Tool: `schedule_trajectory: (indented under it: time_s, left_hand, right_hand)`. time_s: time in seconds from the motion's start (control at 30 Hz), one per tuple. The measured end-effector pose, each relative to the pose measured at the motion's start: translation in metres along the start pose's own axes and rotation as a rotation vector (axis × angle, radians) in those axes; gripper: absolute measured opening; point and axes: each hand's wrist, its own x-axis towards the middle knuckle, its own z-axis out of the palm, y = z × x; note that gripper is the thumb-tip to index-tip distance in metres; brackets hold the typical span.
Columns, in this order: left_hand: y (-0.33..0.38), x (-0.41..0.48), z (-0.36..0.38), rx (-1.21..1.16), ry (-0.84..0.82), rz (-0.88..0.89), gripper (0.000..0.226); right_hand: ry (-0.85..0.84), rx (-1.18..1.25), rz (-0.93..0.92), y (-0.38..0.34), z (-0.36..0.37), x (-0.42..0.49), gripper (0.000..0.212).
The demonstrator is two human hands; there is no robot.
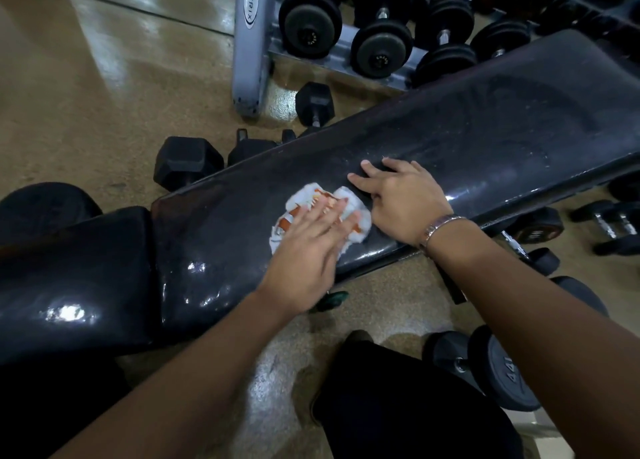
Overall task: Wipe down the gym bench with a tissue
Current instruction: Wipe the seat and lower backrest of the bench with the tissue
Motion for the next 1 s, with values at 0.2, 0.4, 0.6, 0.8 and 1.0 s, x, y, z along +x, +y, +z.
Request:
schedule_trajectory:
  time_s: [0.2,0.4,0.6,0.8,1.0]
  left_hand:
    - [0.008,-0.017,0.003,-0.019,-0.124,0.219,0.062]
    - [0.03,-0.016,-0.002,-0.202,-0.169,0.257,0.05]
    - [0.066,0.011,-0.023,-0.924,-0.094,-0.253,0.035]
    - [0.027,0.03,-0.027,-0.363,0.144,-0.283,0.03]
    - [0.004,0.017,-0.008,-0.104,0.167,-0.178,0.032]
  right_hand:
    - [-0.03,0.05,0.006,0.006,-0.008,0.003,0.061]
    - [-0.057,0.109,0.021,0.007,-0.014,0.006,0.062]
    - [-0.052,0.25,0.013,0.015,-0.02,0.01,0.061]
    - [-0.014,0.389,0.051,0.024,-0.024,0.009,0.058]
    - [-0.011,0.365,0.021,0.025,-0.019,0.009,0.054]
